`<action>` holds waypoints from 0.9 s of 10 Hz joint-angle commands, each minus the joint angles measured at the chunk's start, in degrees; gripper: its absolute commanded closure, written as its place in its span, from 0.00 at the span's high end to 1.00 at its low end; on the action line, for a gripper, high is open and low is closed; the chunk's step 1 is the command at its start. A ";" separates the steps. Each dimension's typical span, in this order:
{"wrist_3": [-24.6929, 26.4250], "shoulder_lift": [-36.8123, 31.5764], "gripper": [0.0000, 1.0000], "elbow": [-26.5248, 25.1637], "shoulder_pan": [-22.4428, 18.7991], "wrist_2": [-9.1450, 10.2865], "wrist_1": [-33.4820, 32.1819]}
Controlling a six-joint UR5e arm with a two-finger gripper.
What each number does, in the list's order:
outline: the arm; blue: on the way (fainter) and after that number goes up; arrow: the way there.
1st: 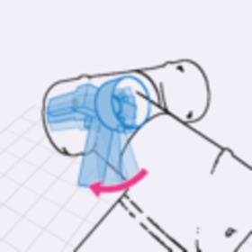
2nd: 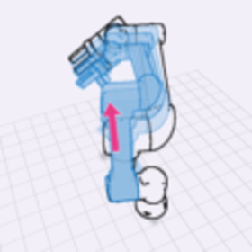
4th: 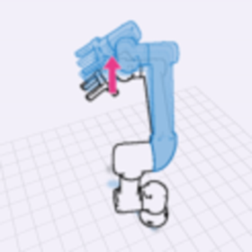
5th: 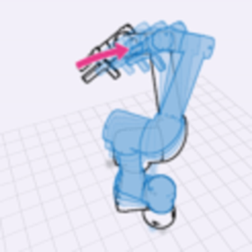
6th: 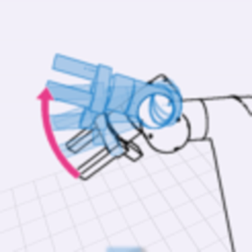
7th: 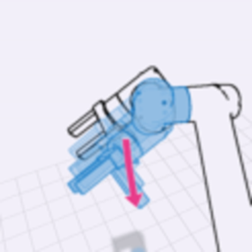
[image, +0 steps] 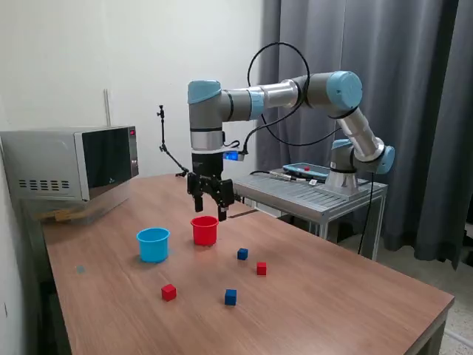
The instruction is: Place red objects in the red bin, and blue objects in the blue bin.
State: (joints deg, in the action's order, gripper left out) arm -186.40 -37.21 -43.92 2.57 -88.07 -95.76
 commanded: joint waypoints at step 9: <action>-3.52 11.53 1.00 12.09 0.06 0.09 -3.65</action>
State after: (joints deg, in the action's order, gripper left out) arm -189.06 -26.99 -33.27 2.64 -87.98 -99.56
